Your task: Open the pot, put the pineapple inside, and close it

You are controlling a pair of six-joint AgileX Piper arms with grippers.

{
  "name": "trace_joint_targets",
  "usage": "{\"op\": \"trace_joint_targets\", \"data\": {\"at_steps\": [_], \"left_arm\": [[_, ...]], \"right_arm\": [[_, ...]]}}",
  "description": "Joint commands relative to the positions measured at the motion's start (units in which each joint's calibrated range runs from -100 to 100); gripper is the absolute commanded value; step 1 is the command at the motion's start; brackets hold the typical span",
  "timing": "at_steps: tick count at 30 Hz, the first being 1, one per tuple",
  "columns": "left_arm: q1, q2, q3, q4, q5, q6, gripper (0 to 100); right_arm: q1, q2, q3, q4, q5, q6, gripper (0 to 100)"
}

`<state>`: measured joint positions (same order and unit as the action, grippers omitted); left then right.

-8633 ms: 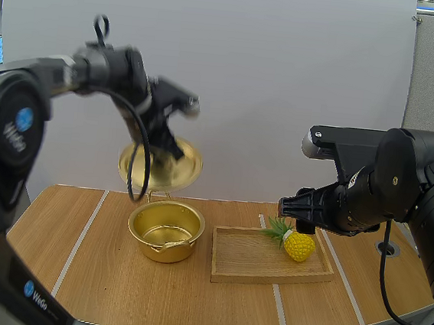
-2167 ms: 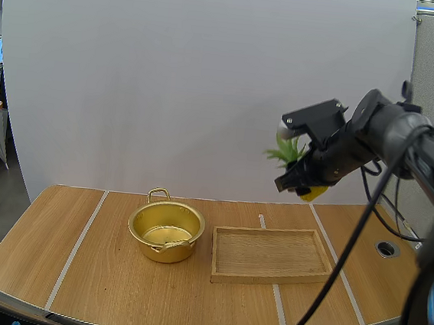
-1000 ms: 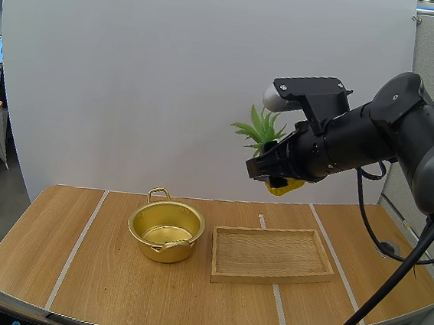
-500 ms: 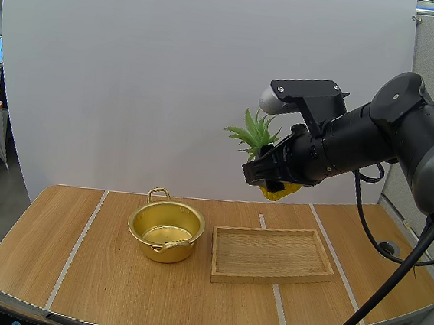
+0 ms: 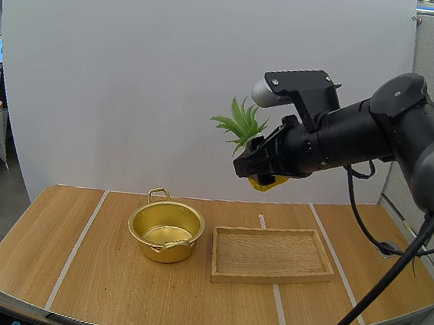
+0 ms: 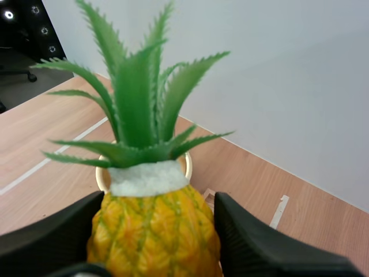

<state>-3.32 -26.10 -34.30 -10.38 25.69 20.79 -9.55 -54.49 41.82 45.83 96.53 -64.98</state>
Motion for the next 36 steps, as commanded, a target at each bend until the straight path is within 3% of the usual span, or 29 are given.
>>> {"op": "trace_joint_targets", "data": {"at_steps": [1,14,17,20,28,32,36], "left_arm": [[-0.22,-0.1,-0.4,-0.1,-1.9,-0.5,0],[-0.22,-0.1,-0.4,-0.1,-1.9,-0.5,0],[-0.22,-0.1,-0.4,-0.1,-1.9,-0.5,0],[-0.22,-0.1,-0.4,-0.1,-1.9,-0.5,0],[-0.22,-0.1,-0.4,-0.1,-1.9,-0.5,0],[-0.22,-0.1,-0.4,-0.1,-1.9,-0.5,0],[-0.22,-0.1,-0.4,-0.1,-1.9,-0.5,0]], "right_arm": [[0.0,1.2,-0.2,3.1,0.3,-2.1,0],[0.0,2.5,-0.2,3.1,0.3,-3.4,0],[1.3,2.5,-0.2,1.9,-1.2,-2.8,0],[5.6,2.4,-0.2,-2.4,-7.1,0.7,0],[21.3,2.8,-0.2,-22.6,-25.0,19.2,0],[27.4,5.5,-0.2,-32.8,-29.9,27.6,0],[31.4,9.4,-0.2,-39.0,-32.7,33.0,0]]}}
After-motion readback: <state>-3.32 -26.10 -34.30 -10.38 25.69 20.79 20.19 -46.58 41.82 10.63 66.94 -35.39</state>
